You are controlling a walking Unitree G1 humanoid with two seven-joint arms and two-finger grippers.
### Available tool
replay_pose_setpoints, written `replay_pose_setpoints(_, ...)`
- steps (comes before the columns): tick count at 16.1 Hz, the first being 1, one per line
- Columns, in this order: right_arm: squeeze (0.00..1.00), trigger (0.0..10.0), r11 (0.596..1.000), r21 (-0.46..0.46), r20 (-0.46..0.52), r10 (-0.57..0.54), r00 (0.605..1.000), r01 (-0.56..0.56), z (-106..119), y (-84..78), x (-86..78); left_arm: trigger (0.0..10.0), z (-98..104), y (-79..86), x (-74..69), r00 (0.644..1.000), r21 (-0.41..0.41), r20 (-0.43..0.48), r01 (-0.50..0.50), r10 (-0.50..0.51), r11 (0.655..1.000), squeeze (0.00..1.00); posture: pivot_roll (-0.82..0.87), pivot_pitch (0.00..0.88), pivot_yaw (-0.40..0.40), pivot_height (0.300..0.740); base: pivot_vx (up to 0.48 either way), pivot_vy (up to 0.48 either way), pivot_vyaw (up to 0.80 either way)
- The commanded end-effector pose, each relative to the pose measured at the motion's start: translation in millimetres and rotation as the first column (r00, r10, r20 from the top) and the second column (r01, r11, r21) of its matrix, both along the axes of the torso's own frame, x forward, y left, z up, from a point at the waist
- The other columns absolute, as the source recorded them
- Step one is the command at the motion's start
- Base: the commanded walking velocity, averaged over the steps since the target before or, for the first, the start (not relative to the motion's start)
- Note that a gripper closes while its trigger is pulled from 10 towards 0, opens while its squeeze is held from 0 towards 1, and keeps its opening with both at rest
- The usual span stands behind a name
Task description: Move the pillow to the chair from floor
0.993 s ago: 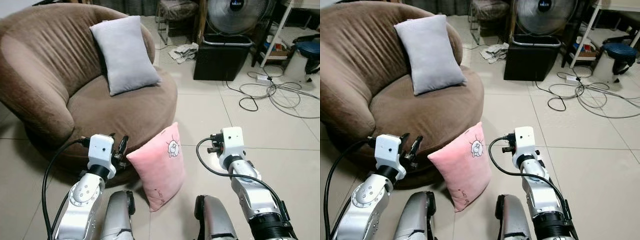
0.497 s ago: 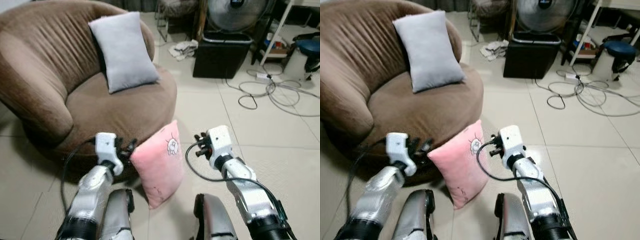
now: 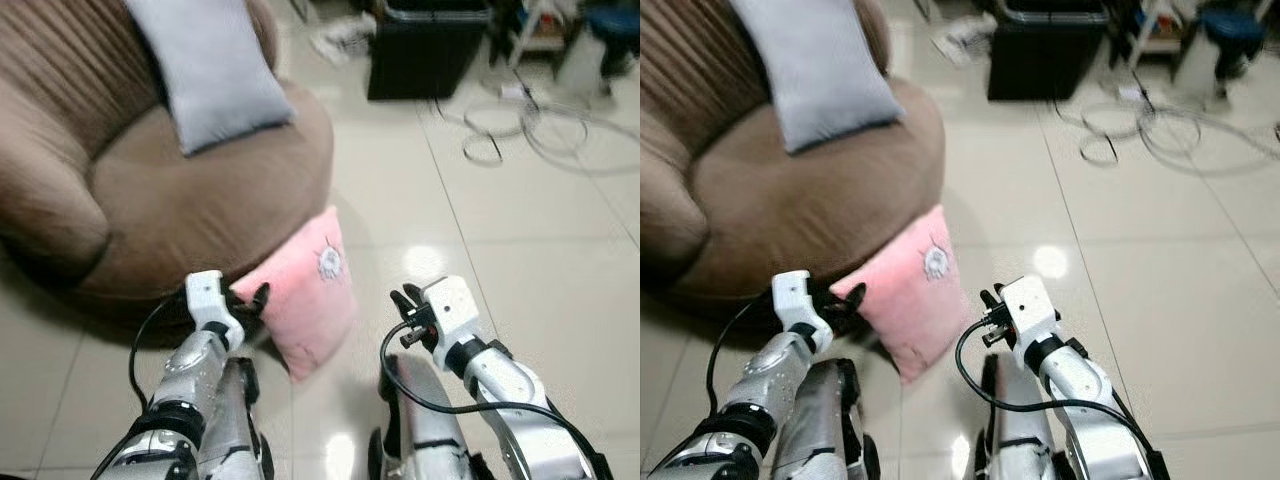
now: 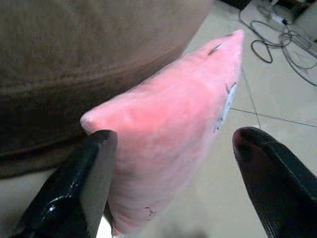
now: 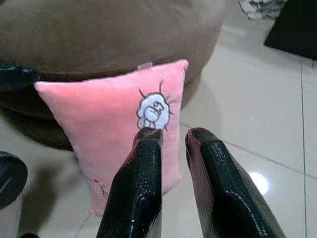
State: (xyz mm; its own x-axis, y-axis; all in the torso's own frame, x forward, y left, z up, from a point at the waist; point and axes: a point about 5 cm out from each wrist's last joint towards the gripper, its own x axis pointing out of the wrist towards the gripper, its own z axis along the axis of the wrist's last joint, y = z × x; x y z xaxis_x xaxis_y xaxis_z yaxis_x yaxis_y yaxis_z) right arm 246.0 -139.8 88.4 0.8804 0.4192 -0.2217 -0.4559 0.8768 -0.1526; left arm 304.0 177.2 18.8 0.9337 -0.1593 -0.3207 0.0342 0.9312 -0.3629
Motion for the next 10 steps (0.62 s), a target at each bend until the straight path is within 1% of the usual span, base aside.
replay_pose_setpoints(1,0.00,10.0,1.000,-0.004,0.004,0.000,1.000,0.000,6,-0.3,-6.0,10.0,0,6.1,0.6,0.998,-0.027,-0.003,-0.059,0.059,0.998,1.00,-0.10,0.252,0.004,0.557,0.000,0.000,0.00)
replay_pose_setpoints(3,0.00,10.0,1.000,-0.012,-0.003,0.018,1.000,-0.018,13,0.4,-19.5,10.0,0,16.5,2.7,0.985,-0.099,-0.023,-0.171,0.170,0.980,1.00,-0.12,0.292,-0.010,0.557,0.000,0.000,0.00)
replay_pose_setpoints(4,0.00,10.0,0.999,-0.014,-0.008,0.029,1.000,-0.029,16,0.9,-26.4,10.0,-1,20.4,2.2,0.978,-0.111,-0.026,-0.207,0.205,0.972,1.00,-0.13,0.305,-0.011,0.557,0.000,0.000,0.00)
replay_pose_setpoints(5,0.00,10.0,0.999,-0.014,-0.010,0.030,1.000,-0.030,16,0.9,-27.5,10.0,-1,21.6,2.1,0.976,-0.110,-0.029,-0.218,0.216,0.970,1.00,-0.13,0.305,-0.011,0.557,0.000,0.000,0.00)
replay_pose_setpoints(7,0.00,10.0,1.000,0.018,-0.012,0.024,1.000,-0.024,25,2.0,-38.3,10.0,0,28.9,1.3,0.957,-0.186,-0.012,-0.288,0.291,0.939,1.00,-0.15,0.331,-0.017,0.557,0.000,0.000,0.00)
replay_pose_setpoints(8,0.00,10.0,0.999,0.019,-0.014,0.025,1.000,-0.025,28,2.7,-41.8,10.0,1,32.5,1.3,0.946,-0.205,-0.005,-0.317,0.323,0.926,1.00,-0.15,0.344,-0.025,0.557,0.000,0.000,0.00)
replay_pose_setpoints(9,0.00,10.0,1.000,0.019,-0.015,0.025,1.000,-0.025,33,2.1,-43.3,10.0,3,37.6,2.1,0.925,-0.259,-0.006,-0.368,0.379,0.893,0.00,-0.17,0.371,-0.032,0.557,0.000,0.000,0.00)
replay_pose_setpoints(10,0.00,10.0,1.000,0.019,-0.018,0.023,1.000,-0.023,37,0.8,-45.4,10.0,4,39.5,3.1,0.911,-0.317,-0.010,-0.395,0.413,0.862,0.00,-0.18,0.384,-0.037,0.557,0.000,0.000,0.00)
